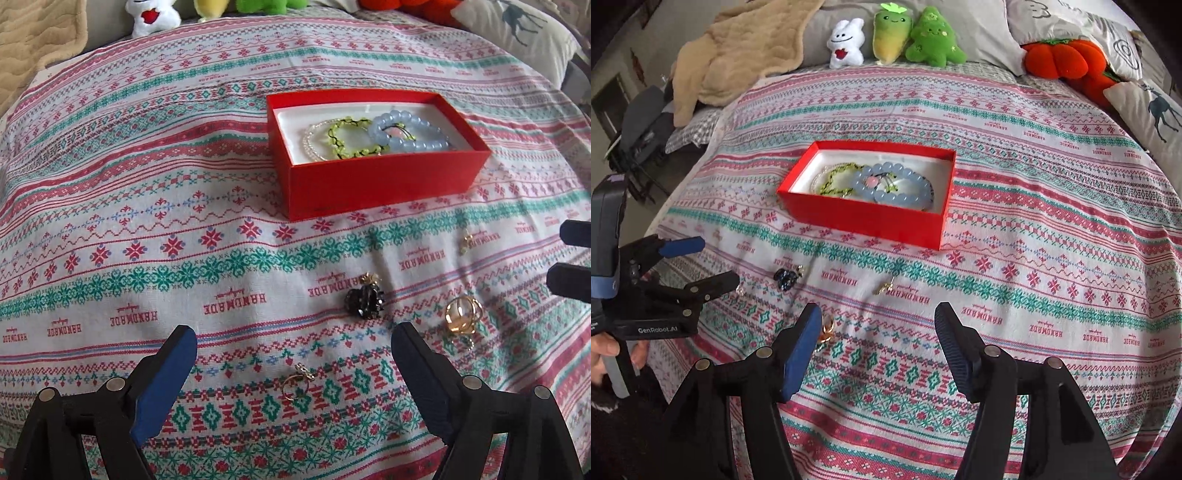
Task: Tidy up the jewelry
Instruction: 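Move both open tools back over the remaining jewelry, then grasp the black clip with the left tool while the right tool grasps the gold ring, then carry the black clip and gold ring into the red box and open both tools, then move both open tools back over the remaining rings and earrings, then grasp the small gold ring with the left tool while the right tool grasps another ring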
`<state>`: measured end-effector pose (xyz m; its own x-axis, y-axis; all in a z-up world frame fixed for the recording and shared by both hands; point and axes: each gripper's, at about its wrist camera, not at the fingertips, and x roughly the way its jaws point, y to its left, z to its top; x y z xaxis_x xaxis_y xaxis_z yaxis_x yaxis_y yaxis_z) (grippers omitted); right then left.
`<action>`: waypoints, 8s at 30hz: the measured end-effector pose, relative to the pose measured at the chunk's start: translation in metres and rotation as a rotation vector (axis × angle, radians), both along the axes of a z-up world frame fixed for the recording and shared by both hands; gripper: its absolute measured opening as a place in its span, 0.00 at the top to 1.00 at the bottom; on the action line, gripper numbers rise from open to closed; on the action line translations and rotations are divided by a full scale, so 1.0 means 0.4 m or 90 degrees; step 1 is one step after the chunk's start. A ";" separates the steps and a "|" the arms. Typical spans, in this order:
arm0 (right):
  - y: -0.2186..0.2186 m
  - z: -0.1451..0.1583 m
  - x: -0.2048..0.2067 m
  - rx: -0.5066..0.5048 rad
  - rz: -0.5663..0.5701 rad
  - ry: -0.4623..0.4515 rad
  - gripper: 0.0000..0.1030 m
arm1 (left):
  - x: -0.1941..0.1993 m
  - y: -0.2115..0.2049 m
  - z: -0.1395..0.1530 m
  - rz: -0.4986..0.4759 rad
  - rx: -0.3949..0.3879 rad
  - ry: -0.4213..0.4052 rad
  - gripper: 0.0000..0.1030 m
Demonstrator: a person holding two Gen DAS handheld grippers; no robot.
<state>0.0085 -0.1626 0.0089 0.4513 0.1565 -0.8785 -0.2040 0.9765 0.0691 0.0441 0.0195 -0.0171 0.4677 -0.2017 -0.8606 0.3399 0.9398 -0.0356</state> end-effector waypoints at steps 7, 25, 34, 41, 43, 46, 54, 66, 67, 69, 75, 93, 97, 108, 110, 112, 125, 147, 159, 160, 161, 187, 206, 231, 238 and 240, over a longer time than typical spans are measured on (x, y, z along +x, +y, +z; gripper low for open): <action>0.051 -0.087 -0.053 -0.022 0.071 0.027 0.36 | -0.017 -0.046 -0.062 -0.052 0.011 0.006 0.13; 0.043 -0.164 -0.040 -0.006 0.045 0.049 0.35 | 0.032 -0.063 -0.092 -0.071 -0.071 0.030 0.31; 0.070 -0.160 -0.041 -0.010 0.057 0.040 0.35 | 0.049 -0.123 -0.102 -0.092 -0.027 0.012 0.69; 0.075 -0.152 -0.030 -0.005 0.052 0.030 0.35 | 0.043 -0.125 -0.089 -0.084 -0.021 0.016 0.77; 0.078 -0.149 -0.027 -0.002 0.051 0.028 0.35 | 0.041 -0.112 -0.079 -0.078 -0.022 0.013 0.77; 0.085 -0.146 -0.023 0.002 0.053 0.024 0.35 | 0.038 -0.089 -0.063 -0.067 -0.026 0.007 0.77; 0.112 -0.151 0.002 0.014 0.060 0.038 0.39 | 0.038 -0.052 -0.053 -0.044 -0.029 0.007 0.77; 0.119 -0.179 0.060 0.089 0.026 0.111 0.83 | 0.037 -0.035 -0.052 -0.038 -0.029 0.016 0.77; 0.120 -0.180 0.064 0.091 0.025 0.114 0.83 | 0.037 -0.033 -0.052 -0.037 -0.029 0.016 0.77; 0.124 -0.180 0.068 0.089 0.023 0.115 0.83 | 0.038 -0.030 -0.050 -0.034 -0.029 0.017 0.77; 0.125 -0.162 0.066 0.084 0.021 0.104 0.84 | 0.043 -0.015 -0.035 -0.022 -0.041 0.019 0.77; 0.066 -0.052 0.082 0.097 -0.006 0.046 0.84 | 0.089 -0.034 0.068 0.013 -0.076 -0.026 0.77; 0.052 -0.021 0.097 0.096 -0.020 0.021 0.84 | 0.107 -0.056 0.086 0.021 -0.073 -0.042 0.77; 0.021 0.022 0.168 0.074 -0.069 -0.039 0.84 | 0.193 -0.124 0.077 0.060 -0.099 -0.041 0.77; 0.014 0.020 0.185 0.075 -0.079 -0.044 0.84 | 0.211 -0.133 0.067 0.071 -0.105 -0.036 0.77; 0.003 0.015 0.206 0.084 -0.089 -0.045 0.84 | 0.226 -0.139 0.055 0.086 -0.101 -0.041 0.77; -0.054 -0.034 0.297 0.128 -0.141 -0.032 0.84 | 0.276 -0.156 0.010 0.120 -0.076 -0.051 0.76; -0.065 -0.052 0.326 0.145 -0.151 -0.022 0.79 | 0.224 -0.157 0.043 0.071 -0.012 -0.072 0.46; -0.062 0.008 0.260 0.138 -0.118 -0.043 0.59 | 0.152 -0.132 0.088 0.044 -0.007 -0.081 0.26; -0.062 0.012 0.252 0.134 -0.115 -0.043 0.52 | 0.144 -0.128 0.090 0.041 -0.005 -0.080 0.25; -0.061 0.013 0.244 0.129 -0.112 -0.043 0.49 | 0.136 -0.124 0.090 0.038 -0.003 -0.078 0.23; -0.061 -0.082 0.017 0.020 -0.031 0.022 0.35 | -0.003 0.015 -0.023 0.003 0.039 0.002 0.14; -0.068 -0.187 0.005 -0.065 -0.026 0.032 0.29 | -0.065 0.033 -0.149 -0.002 0.038 -0.044 0.00; 0.079 -0.214 -0.054 -0.061 0.135 -0.043 0.04 | -0.070 0.043 -0.117 -0.025 -0.050 -0.055 0.35; 0.116 -0.213 -0.045 -0.058 0.159 -0.040 0.05 | -0.056 0.060 -0.112 -0.017 -0.074 -0.052 0.56; 0.125 -0.211 -0.045 -0.055 0.168 -0.038 0.11 | -0.056 0.060 -0.112 -0.019 -0.074 -0.051 0.61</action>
<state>-0.0095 -0.1127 -0.0754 0.4567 0.2017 -0.8665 -0.4528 0.8910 -0.0313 0.0217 0.0437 -0.0618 0.5264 -0.3120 -0.7909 0.3734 0.9206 -0.1146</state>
